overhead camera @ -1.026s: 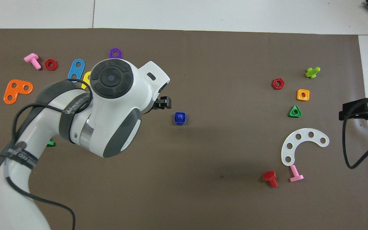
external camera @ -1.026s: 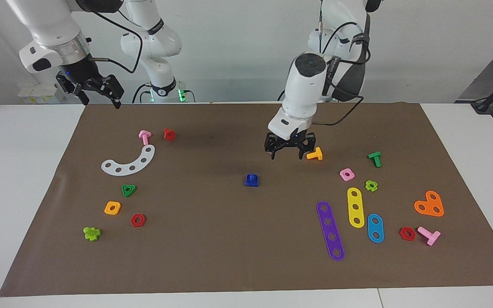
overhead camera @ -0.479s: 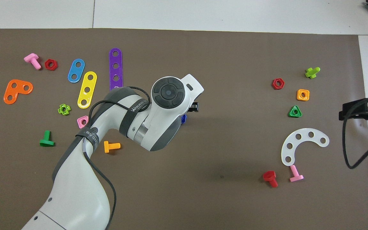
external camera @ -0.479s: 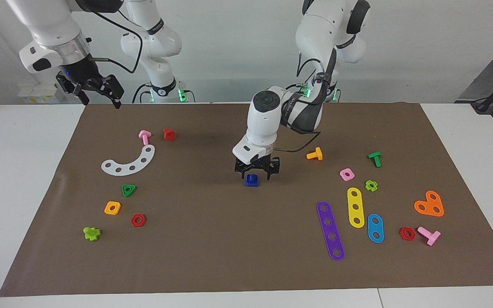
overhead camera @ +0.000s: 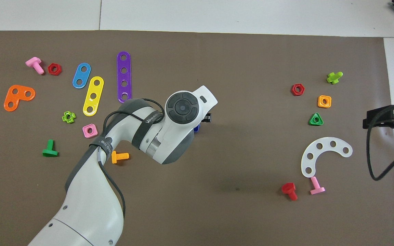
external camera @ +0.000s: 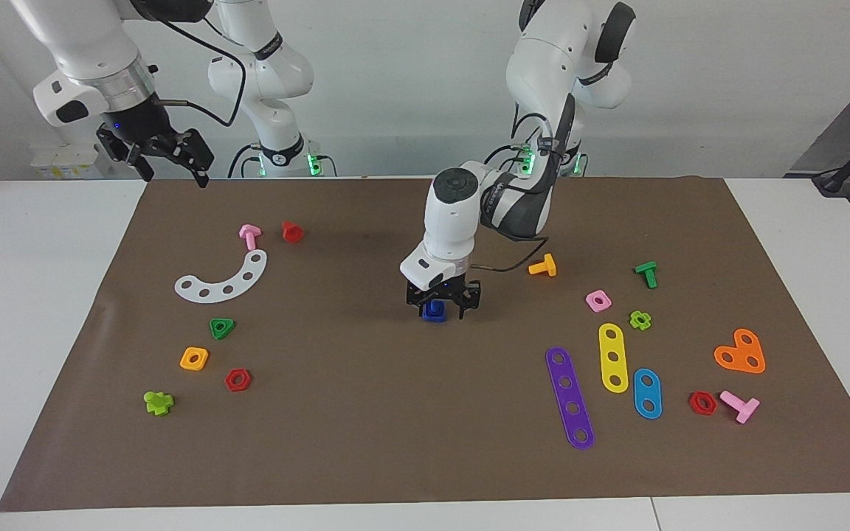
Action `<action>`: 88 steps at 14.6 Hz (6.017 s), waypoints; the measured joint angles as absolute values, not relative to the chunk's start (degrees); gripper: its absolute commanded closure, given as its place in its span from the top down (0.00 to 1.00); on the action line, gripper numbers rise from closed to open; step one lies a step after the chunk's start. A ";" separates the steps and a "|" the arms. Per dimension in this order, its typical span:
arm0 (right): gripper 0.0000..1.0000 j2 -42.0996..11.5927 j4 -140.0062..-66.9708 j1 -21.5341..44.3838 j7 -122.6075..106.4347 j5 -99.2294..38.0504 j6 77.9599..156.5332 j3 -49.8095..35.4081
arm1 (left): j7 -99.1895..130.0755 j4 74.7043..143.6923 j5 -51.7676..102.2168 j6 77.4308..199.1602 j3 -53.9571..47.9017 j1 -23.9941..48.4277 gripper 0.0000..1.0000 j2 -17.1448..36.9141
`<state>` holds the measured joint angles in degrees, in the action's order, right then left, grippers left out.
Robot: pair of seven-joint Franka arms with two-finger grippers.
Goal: Unscrew and place screws in storage area
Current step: 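Twist the blue nut off the bolt with the left gripper, then lift the blue nut and carry it toward the purple strip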
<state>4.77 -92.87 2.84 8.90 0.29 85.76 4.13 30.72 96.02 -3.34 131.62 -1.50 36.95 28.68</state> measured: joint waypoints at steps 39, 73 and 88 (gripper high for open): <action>1.00 4.78 -92.87 2.84 8.90 0.29 85.76 4.13 | 30.45 96.76 -4.43 130.16 -1.10 38.60 0.56 29.51; 1.00 4.78 -92.87 2.84 8.90 0.29 85.76 4.13 | 30.53 87.32 0.47 114.30 -1.01 37.87 0.34 29.68; 1.00 4.79 -93.37 3.25 8.42 0.15 88.14 3.95 | 2.90 83.87 2.99 107.18 -0.37 20.48 0.32 31.50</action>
